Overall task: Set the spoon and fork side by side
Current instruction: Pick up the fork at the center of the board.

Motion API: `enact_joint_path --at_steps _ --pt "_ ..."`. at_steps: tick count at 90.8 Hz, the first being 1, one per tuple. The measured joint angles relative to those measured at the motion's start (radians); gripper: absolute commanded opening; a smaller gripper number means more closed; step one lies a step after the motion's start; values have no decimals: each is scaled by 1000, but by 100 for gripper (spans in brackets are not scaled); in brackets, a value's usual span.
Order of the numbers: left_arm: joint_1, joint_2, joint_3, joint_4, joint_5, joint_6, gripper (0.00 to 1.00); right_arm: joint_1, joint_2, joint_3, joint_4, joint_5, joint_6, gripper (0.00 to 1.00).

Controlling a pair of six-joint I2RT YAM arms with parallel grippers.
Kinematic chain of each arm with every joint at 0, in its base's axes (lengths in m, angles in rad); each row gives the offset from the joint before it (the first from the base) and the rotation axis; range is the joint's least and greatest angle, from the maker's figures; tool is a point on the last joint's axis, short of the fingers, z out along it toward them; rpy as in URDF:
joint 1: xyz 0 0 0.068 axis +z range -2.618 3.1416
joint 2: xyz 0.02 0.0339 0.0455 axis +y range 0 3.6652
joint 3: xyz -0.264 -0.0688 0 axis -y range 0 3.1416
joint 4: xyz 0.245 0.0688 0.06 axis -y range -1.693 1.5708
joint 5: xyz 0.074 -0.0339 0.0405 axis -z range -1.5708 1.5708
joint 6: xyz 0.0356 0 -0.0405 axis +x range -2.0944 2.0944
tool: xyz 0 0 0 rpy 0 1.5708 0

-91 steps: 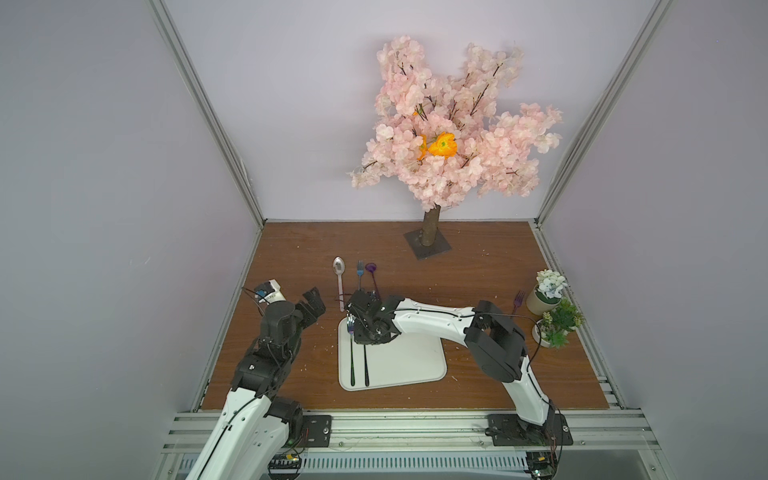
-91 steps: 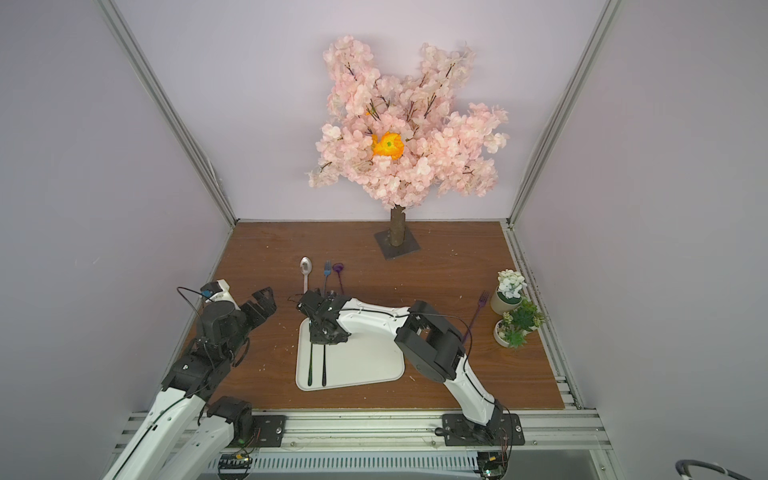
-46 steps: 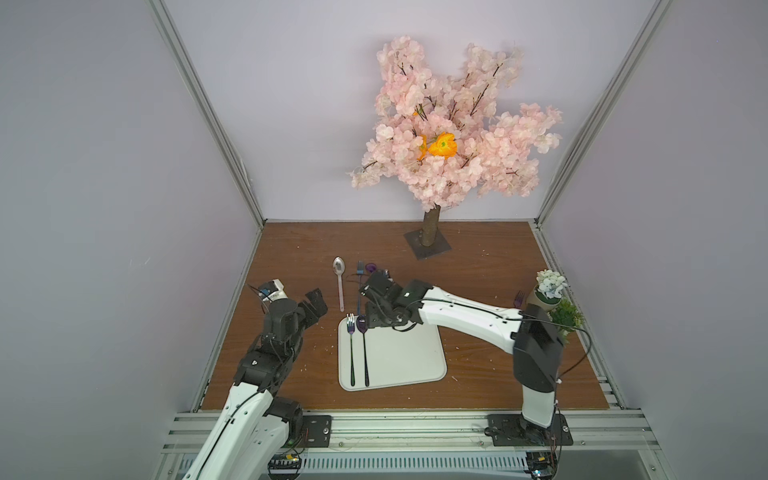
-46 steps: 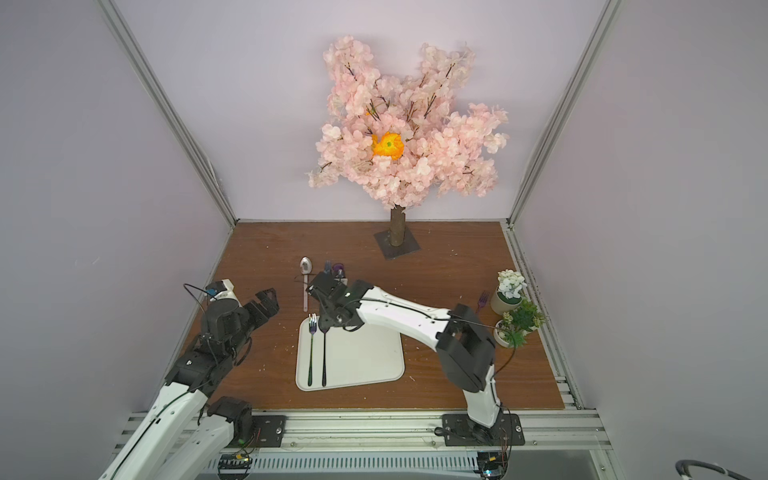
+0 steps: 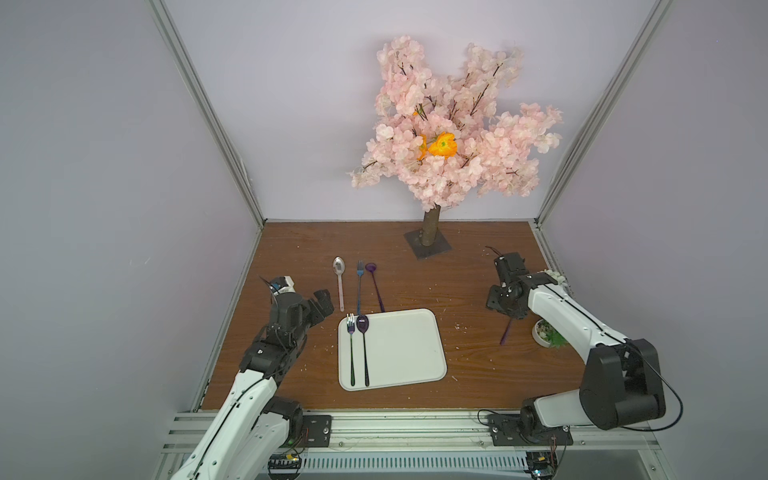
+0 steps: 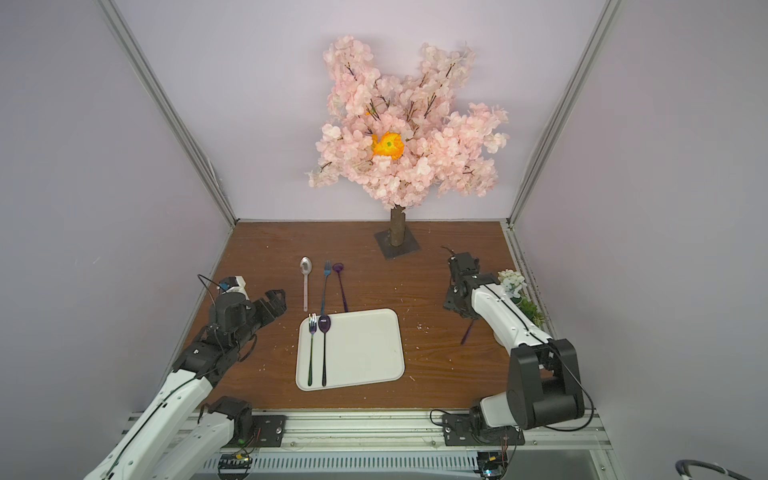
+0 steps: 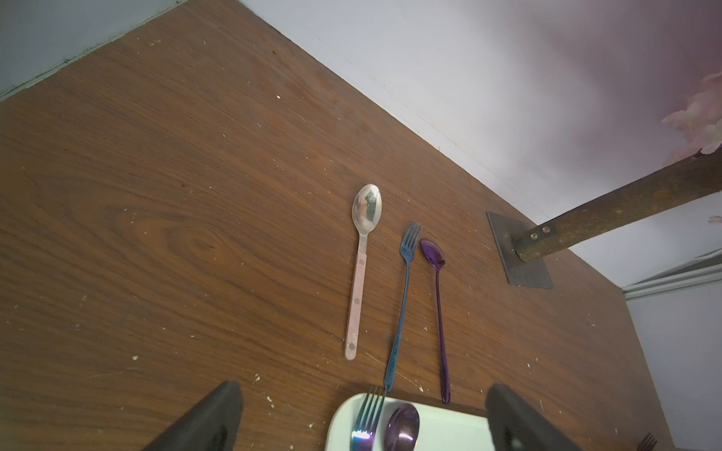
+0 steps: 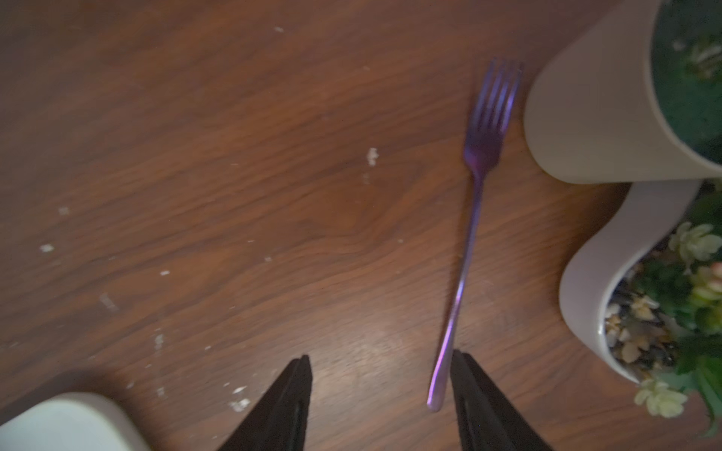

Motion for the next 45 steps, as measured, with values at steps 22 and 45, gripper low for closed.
enact_joint_path --at_steps 22,45 --pt "0 16 16 1 0 13 100 -115 83 -47 87 -24 -84 52" --pt "0 37 26 21 20 16 100 -187 148 -53 169 -55 -145 37"
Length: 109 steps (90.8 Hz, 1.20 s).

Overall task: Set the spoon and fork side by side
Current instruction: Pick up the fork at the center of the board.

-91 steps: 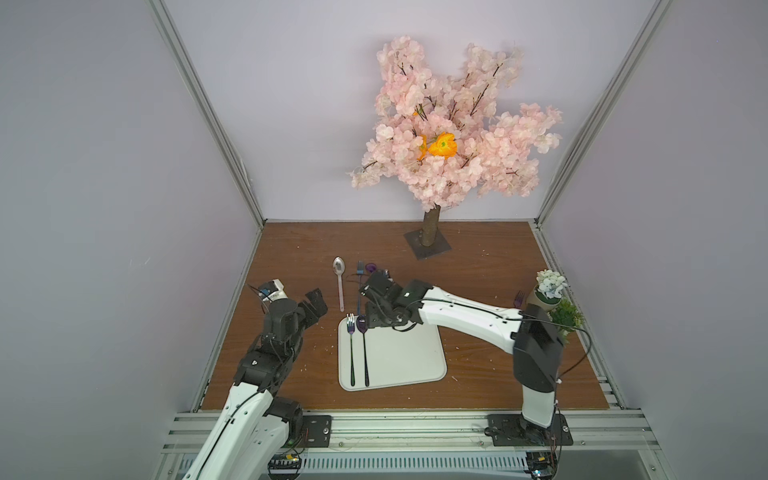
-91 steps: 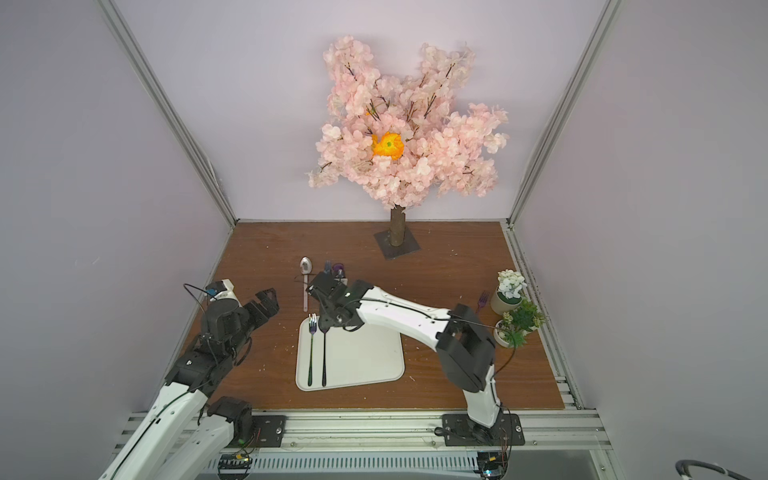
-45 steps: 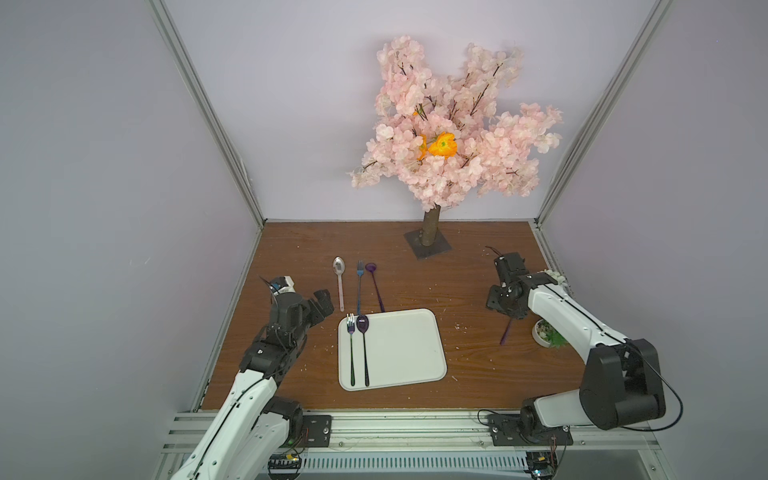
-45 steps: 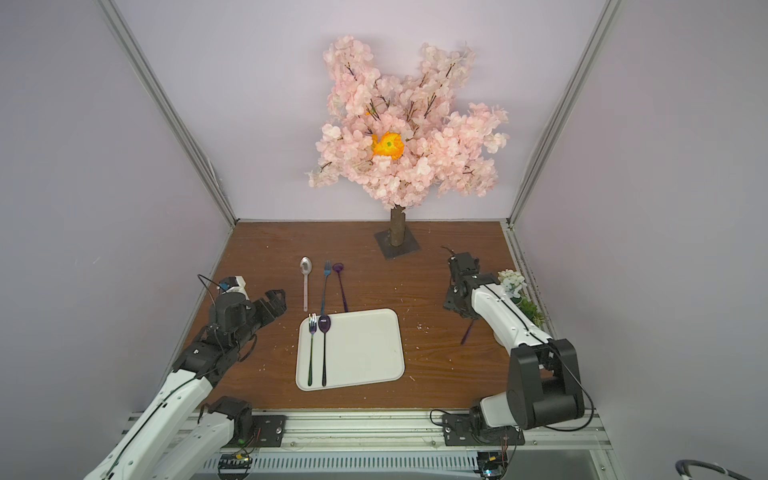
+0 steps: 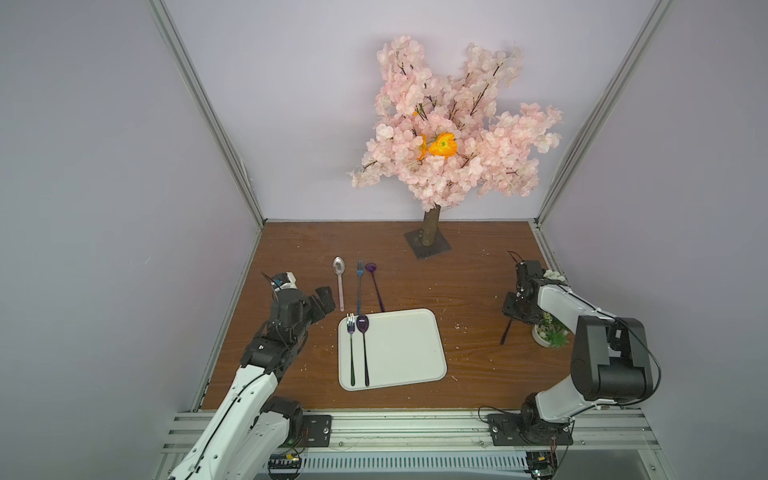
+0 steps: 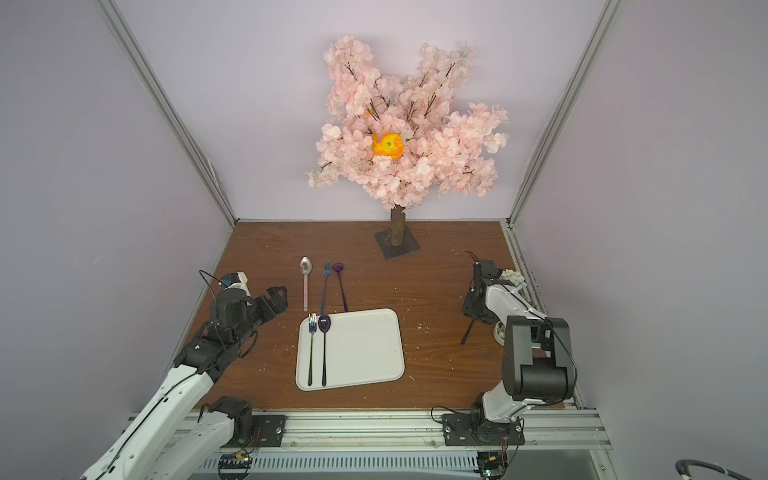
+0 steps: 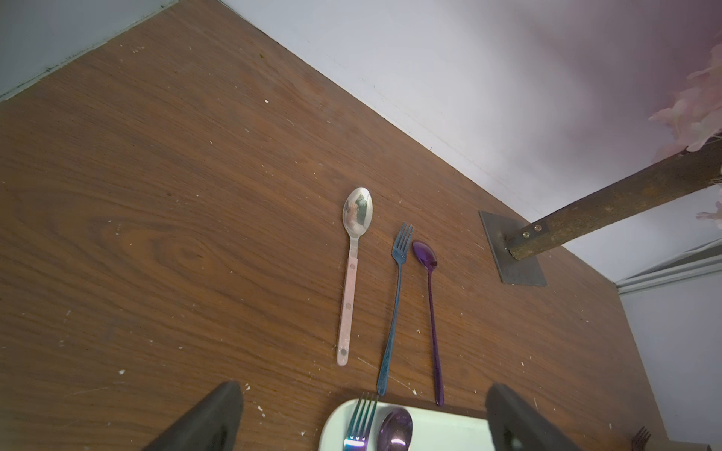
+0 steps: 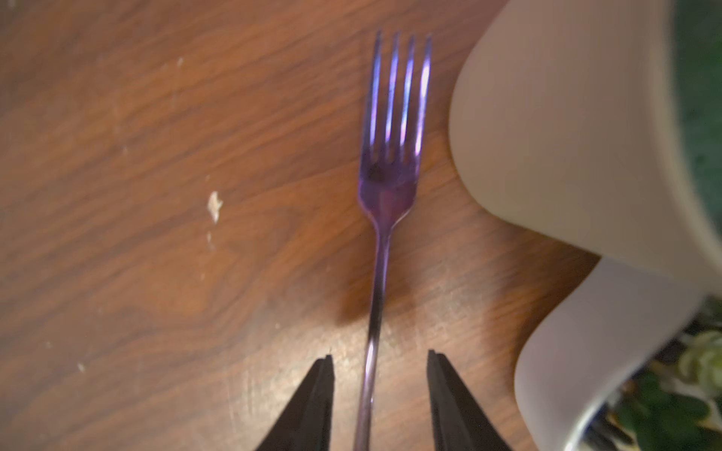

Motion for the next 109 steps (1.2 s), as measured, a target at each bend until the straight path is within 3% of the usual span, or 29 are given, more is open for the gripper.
enact_joint_path --at_steps 29,39,52,71,109 --pt "0 25 11 21 7 0 99 -1 53 -10 68 -27 -18 28" --pt "0 26 12 24 7 0 99 -1 53 -16 80 -33 -26 20" --pt "0 32 15 24 7 0 100 0 43 -31 108 -47 -39 0" --pt "0 32 19 25 6 0 100 25 27 -47 126 -37 -55 0" --pt "17 135 36 14 -9 -13 99 373 -27 128 -7 -18 -47 0"
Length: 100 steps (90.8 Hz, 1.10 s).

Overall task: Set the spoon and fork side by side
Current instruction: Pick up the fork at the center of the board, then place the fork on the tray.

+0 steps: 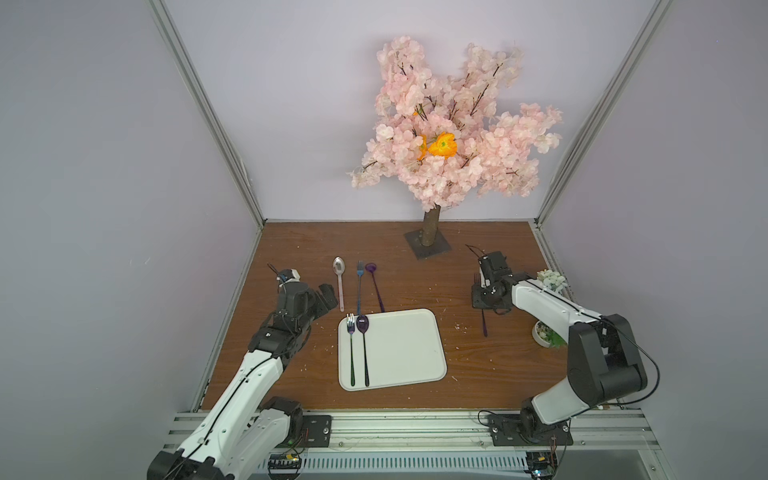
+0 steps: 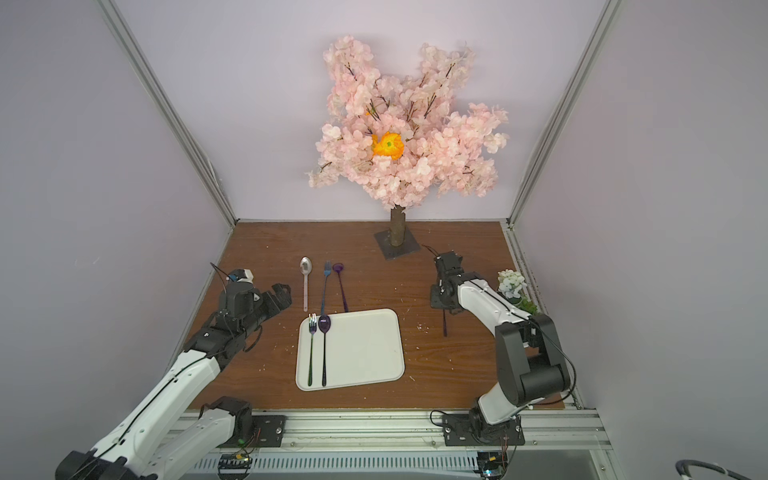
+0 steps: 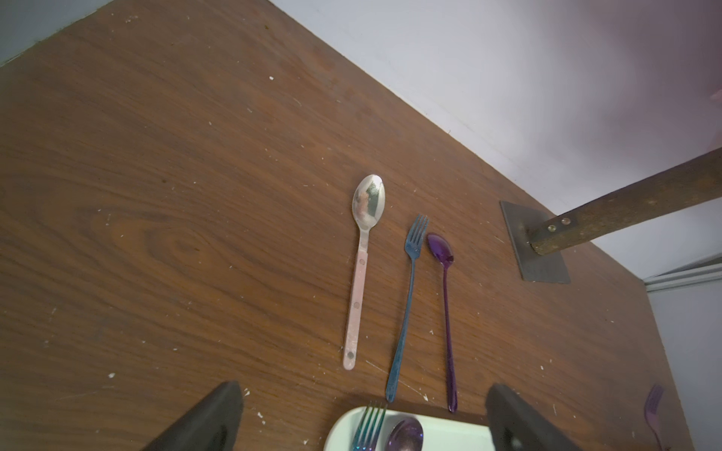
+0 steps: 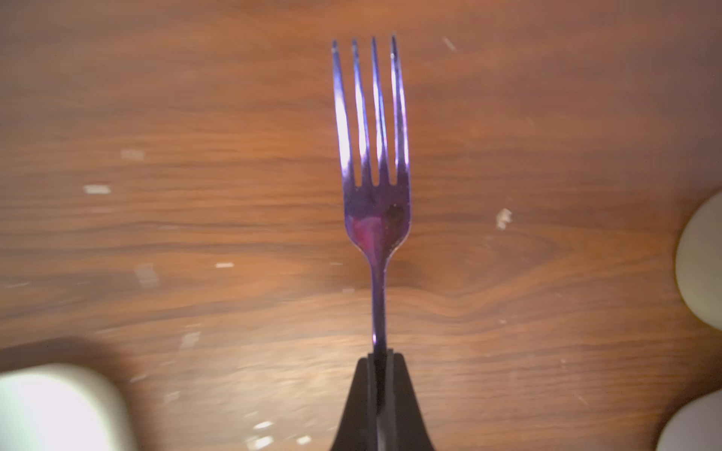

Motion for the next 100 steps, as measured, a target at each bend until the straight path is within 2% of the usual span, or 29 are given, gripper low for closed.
enact_joint_path --at_steps 23,36,44,65,100 --pt "74 -12 20 -48 -51 -19 99 351 -11 113 -21 -69 171 0" --pt "90 -67 17 -73 -63 -29 100 528 81 173 13 -116 290 0" --pt "90 -99 9 -74 -63 -31 100 600 164 216 23 -132 355 0" --pt "90 -113 2 -79 -61 -27 99 711 326 327 26 -135 488 0" --pt "90 -168 -35 -73 -37 -24 100 768 339 272 69 -126 680 0"
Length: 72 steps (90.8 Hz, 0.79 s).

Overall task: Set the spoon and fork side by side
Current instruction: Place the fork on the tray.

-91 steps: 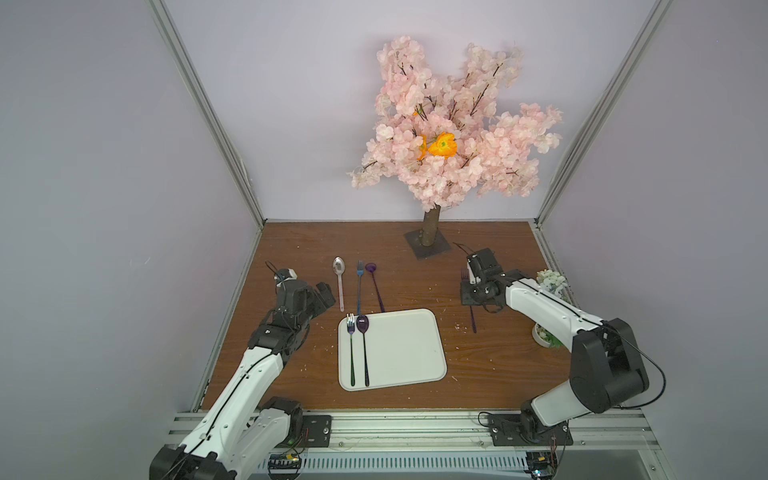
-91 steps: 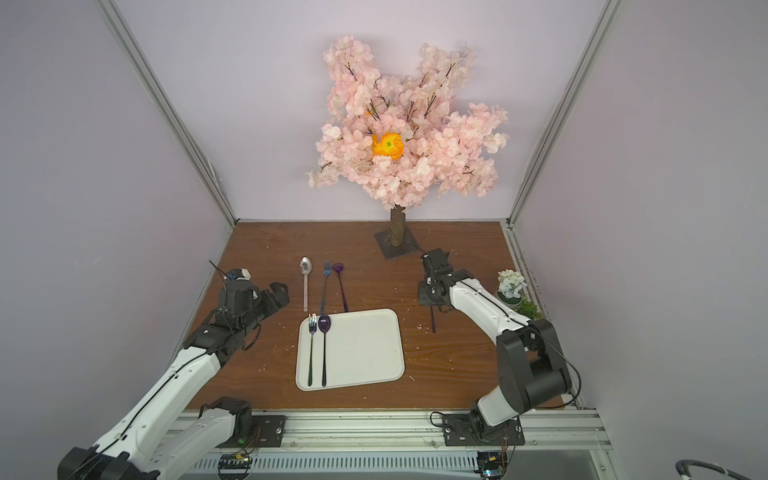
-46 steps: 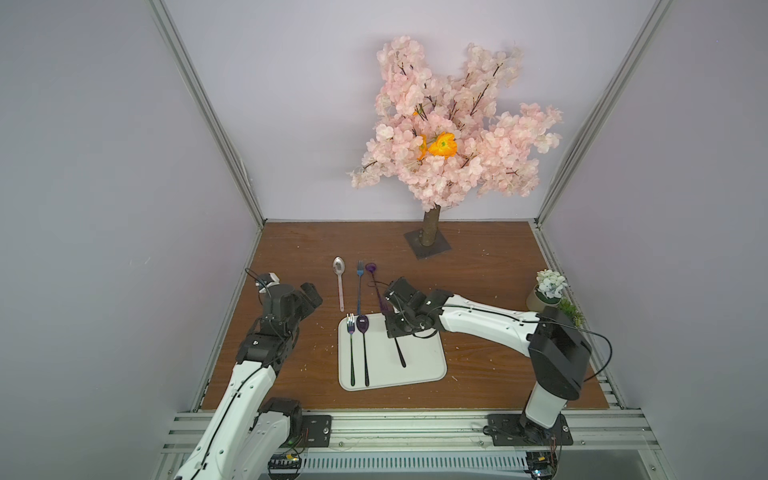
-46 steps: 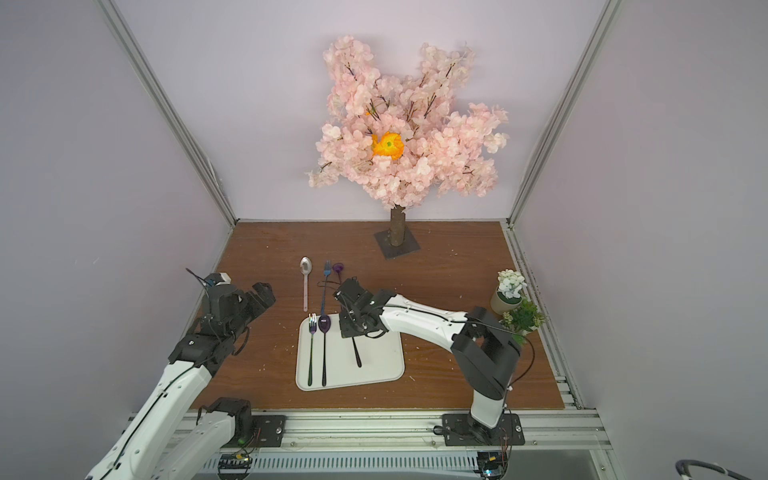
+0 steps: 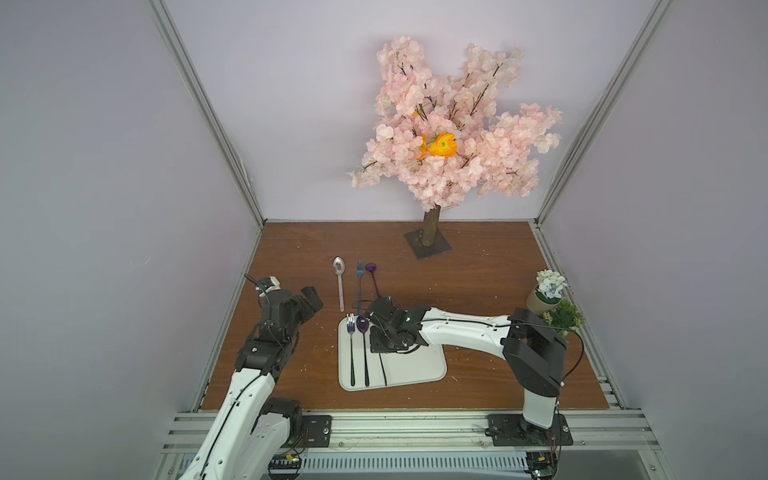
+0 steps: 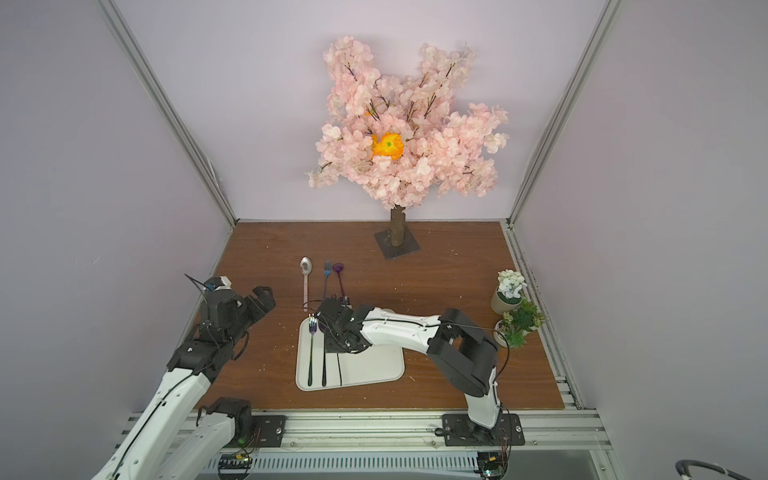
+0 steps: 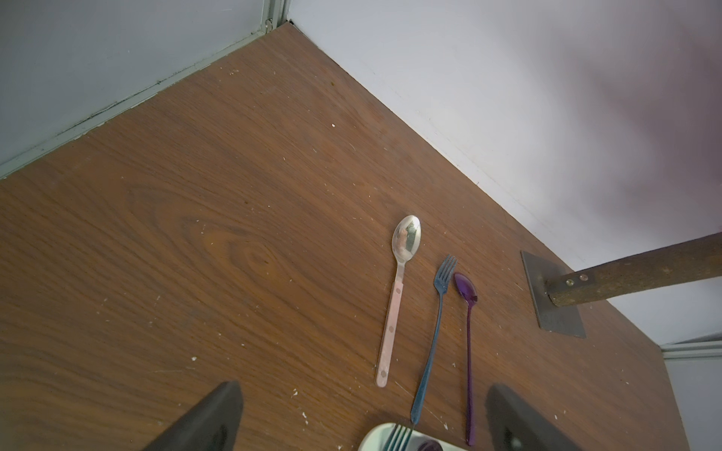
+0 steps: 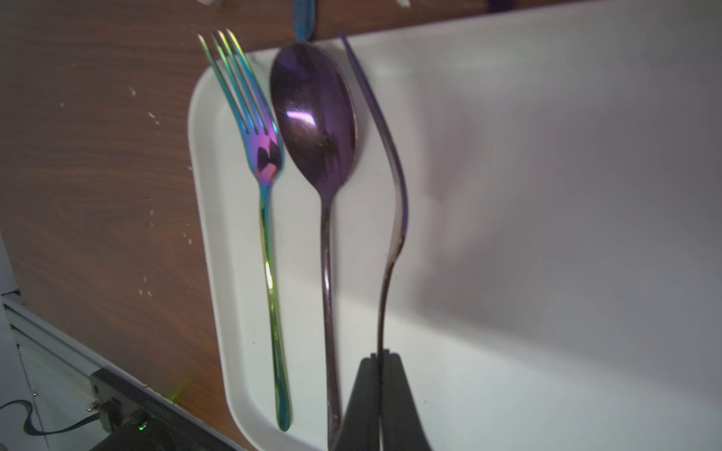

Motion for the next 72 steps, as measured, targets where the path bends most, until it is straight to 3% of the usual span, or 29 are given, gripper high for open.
enact_joint_path --at_steps 72 --pt "0 -11 -1 2 1 0 100 -24 26 -71 167 -79 40 0"
